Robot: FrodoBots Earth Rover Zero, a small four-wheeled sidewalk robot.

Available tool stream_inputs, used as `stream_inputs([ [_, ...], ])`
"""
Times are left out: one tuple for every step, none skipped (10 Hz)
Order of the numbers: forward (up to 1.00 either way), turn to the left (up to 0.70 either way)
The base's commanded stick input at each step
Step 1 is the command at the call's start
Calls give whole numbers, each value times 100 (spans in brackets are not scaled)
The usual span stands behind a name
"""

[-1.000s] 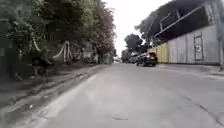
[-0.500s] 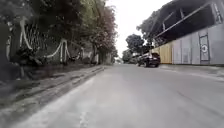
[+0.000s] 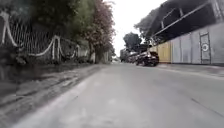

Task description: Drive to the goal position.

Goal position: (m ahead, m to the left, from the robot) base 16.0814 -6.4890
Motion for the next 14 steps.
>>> stream_inputs([
  [100,0],
  [100,0],
  [100,0],
  [100,0],
  [100,0],
  [100,0],
  [100,0],
  [100,0],
  [100,0],
  [100,0],
  [100,0],
  [100,0],
  [100,0],
  [100,0],
])
